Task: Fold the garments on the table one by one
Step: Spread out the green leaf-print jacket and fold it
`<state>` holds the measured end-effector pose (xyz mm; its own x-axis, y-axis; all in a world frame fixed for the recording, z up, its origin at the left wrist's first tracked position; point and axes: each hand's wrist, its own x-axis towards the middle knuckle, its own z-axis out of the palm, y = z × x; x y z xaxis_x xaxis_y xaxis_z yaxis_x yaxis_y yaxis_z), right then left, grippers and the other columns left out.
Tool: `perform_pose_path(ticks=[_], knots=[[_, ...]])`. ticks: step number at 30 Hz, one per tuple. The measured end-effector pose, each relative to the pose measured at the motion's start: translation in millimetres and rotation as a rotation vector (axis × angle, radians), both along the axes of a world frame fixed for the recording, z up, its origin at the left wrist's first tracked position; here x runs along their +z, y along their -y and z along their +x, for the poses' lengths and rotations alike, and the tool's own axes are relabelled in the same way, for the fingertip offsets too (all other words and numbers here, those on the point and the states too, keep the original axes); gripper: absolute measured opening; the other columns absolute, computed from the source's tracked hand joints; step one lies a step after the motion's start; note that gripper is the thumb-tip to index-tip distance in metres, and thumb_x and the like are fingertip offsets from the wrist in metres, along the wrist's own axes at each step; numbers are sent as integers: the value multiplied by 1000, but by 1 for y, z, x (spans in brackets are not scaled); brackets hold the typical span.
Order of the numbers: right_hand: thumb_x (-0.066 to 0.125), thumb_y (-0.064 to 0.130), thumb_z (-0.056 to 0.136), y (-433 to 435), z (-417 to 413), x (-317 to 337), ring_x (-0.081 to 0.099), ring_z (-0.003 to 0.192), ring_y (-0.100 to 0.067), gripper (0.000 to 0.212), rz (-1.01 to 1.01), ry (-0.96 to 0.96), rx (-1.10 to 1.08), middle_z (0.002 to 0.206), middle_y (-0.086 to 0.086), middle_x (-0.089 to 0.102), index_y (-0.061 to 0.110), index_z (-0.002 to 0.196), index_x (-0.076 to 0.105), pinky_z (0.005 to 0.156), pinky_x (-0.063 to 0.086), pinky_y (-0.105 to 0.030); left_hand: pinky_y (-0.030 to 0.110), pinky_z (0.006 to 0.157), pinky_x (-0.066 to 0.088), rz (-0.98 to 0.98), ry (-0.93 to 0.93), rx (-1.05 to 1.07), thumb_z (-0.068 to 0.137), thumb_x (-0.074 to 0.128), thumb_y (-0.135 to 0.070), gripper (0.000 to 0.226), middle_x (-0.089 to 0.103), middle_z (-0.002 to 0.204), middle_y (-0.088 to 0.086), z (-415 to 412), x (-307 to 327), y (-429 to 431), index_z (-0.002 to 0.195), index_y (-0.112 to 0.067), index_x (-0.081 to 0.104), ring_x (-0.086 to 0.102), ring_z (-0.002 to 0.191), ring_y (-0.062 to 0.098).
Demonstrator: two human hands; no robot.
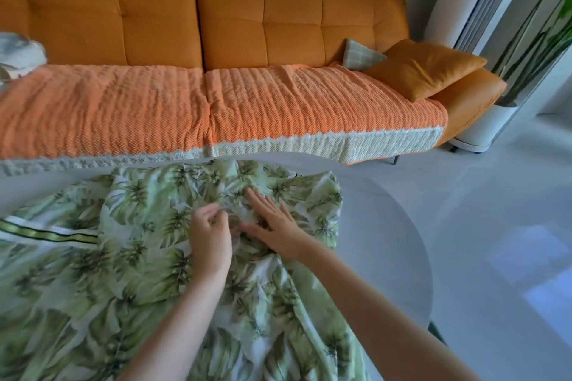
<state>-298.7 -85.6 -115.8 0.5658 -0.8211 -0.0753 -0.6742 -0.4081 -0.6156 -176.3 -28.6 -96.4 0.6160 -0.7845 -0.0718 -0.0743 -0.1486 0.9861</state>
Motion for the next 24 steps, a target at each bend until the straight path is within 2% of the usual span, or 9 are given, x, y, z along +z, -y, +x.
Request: perform_pose_path(ticks=[4, 7, 8, 11, 13, 15, 17, 21, 24], knots=[[33, 48, 98, 1, -30, 5, -5, 145, -7, 61, 16, 142, -80, 157, 12, 0, 35, 150, 4, 118, -8, -39, 21, 65, 40, 93, 267, -80, 89, 60, -28, 40, 57, 105, 3, 29, 3, 31, 122, -9, 49, 54, 82, 16], [28, 49, 98, -4, -47, -2, -6, 144, -5, 58, 5, 83, -109, 157, 15, 3, 37, 149, 3, 119, -5, -39, 34, 81, 44, 255, 447, -106, 85, 64, -37, 55, 48, 124, 11, 42, 6, 53, 129, -12, 42, 49, 110, 32], [25, 50, 98, -6, -50, -5, -8, 144, -4, 57, -12, 47, -104, 156, 16, 2, 39, 149, 2, 119, -5, -38, 34, 84, 42, 308, 429, -133, 85, 64, -38, 61, 45, 130, 12, 43, 9, 58, 133, -11, 38, 47, 116, 33], [19, 54, 95, -8, -52, -9, -12, 142, -2, 59, -60, -16, -70, 153, 21, -2, 40, 148, -4, 119, -8, -34, 30, 74, 39, 455, 319, -240, 86, 64, -39, 75, 44, 137, 15, 45, 14, 72, 142, -3, 29, 50, 118, 31], [17, 55, 94, -7, -51, -8, -11, 142, 0, 59, -84, 5, -66, 152, 23, -1, 41, 147, -3, 118, -8, -31, 25, 61, 40, 518, 343, -285, 86, 64, -36, 58, 58, 118, 16, 46, 13, 79, 129, 0, 46, 60, 98, 29], [16, 56, 93, -4, -52, -7, -9, 142, 1, 59, -84, 19, -76, 152, 23, 0, 41, 147, -2, 118, -7, -28, 24, 47, 32, 446, 341, -277, 90, 60, -26, 23, 56, 71, 9, 44, 10, 81, 89, -4, 58, 52, 59, 20], [14, 57, 93, 1, -54, -9, -10, 143, -1, 59, -121, -13, -92, 154, 21, -3, 41, 147, -2, 118, -7, -28, 22, 45, 25, 264, 261, -230, 92, 54, -22, 25, 37, 56, 1, 44, 12, 78, 71, -10, 47, 33, 47, 15], [4, 61, 89, 12, -55, -17, -18, 142, -7, 61, -203, -172, -163, 155, 16, -14, 42, 146, -8, 117, -11, -32, 22, 49, 31, -6, 131, -133, 92, 54, -22, 12, 44, 69, -1, 55, 31, 61, 93, -11, 49, 38, 55, 12], [-6, 69, 78, 15, -49, -19, -17, 142, -9, 75, -158, -255, -198, 155, 12, -15, 39, 147, -10, 117, -11, -33, 22, 50, 33, 123, 205, -109, 89, 60, -22, 25, 49, 83, 4, 69, 22, 52, 105, -9, 44, 44, 61, 12]])
